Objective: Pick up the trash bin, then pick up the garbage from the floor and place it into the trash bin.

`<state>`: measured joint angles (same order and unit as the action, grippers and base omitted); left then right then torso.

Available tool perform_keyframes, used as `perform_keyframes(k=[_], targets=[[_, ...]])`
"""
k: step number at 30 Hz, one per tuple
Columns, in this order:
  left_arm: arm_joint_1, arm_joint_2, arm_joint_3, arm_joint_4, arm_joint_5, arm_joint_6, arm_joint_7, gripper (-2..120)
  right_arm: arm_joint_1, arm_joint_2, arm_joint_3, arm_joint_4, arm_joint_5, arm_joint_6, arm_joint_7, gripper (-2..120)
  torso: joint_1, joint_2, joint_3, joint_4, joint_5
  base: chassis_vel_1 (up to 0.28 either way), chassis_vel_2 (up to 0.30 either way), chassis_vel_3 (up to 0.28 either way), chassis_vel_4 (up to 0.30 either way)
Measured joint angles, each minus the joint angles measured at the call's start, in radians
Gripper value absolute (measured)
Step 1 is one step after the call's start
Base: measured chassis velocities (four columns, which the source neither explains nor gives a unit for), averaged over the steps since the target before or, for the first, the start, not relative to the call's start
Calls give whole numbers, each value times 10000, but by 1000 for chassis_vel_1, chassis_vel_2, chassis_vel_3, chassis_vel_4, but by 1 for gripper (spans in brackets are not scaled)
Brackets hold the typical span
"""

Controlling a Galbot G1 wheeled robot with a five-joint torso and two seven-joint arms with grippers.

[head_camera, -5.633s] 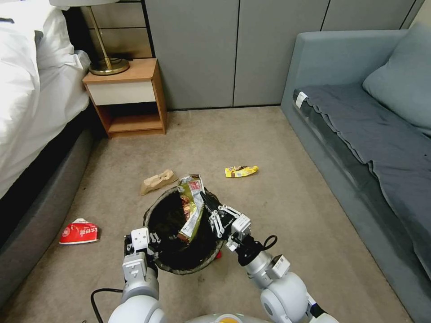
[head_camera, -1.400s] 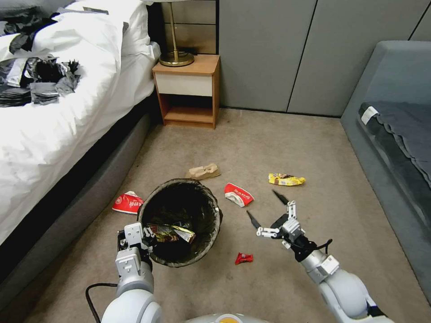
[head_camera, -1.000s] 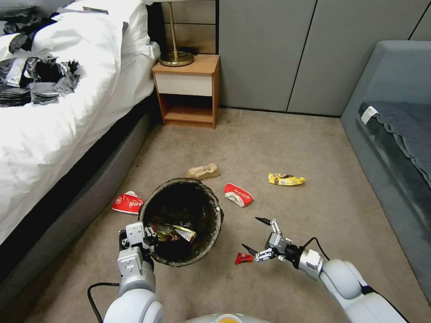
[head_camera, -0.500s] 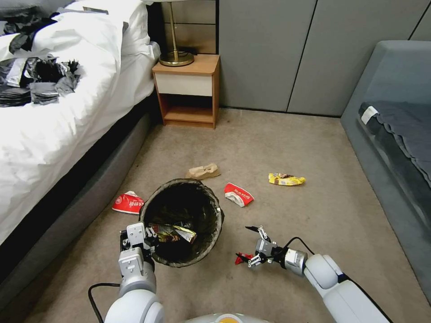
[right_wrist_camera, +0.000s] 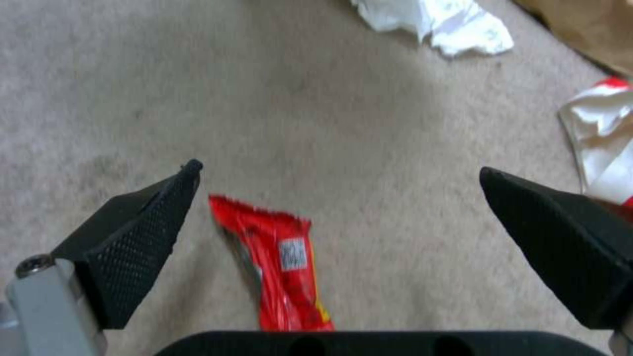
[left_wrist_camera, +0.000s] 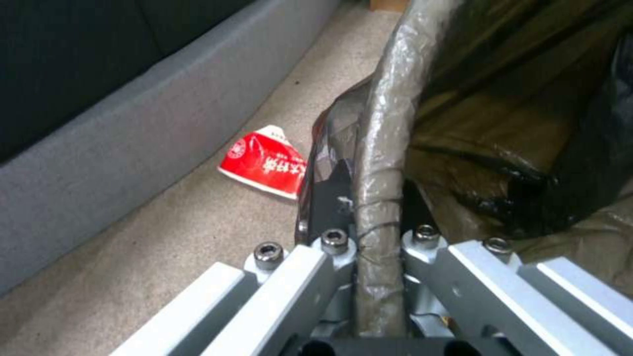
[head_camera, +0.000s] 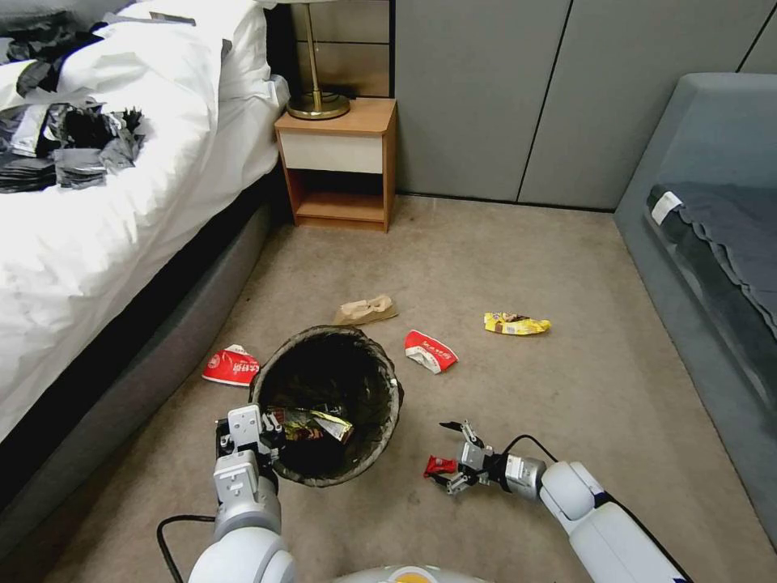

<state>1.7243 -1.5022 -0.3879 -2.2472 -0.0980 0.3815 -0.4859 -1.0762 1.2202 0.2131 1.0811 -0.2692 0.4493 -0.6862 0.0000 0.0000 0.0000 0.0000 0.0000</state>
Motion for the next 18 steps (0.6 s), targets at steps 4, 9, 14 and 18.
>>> perform_keyframes(k=[4, 9, 14, 18], targets=[[-23, -1, 6, 0, 0, 0, 0, 0, 84, 49, 74, -307, -135, 67, 26, 100, 0, 0, 0, 0, 0, 0, 0, 0, 0], [-28, -1, 6, 0, 0, 0, 0, 0, 194, 140, 105, -596, -244, 100, 113, 100, 0, 0, 0, -1, -1, 0, 0, 0, 0], [27, -3, -5, -55, 11, -10, 0, 0, 335, 238, 113, -863, -277, 115, 261, 100, 0, 0, 0, 0, 1, 0, 0, 0, 0], [61, -6, -10, -81, 23, -16, 0, 0, 477, 315, 112, -1138, -278, 114, 349, 100, 0, 0, 0, 0, 0, 0, 0, 0, 0]])
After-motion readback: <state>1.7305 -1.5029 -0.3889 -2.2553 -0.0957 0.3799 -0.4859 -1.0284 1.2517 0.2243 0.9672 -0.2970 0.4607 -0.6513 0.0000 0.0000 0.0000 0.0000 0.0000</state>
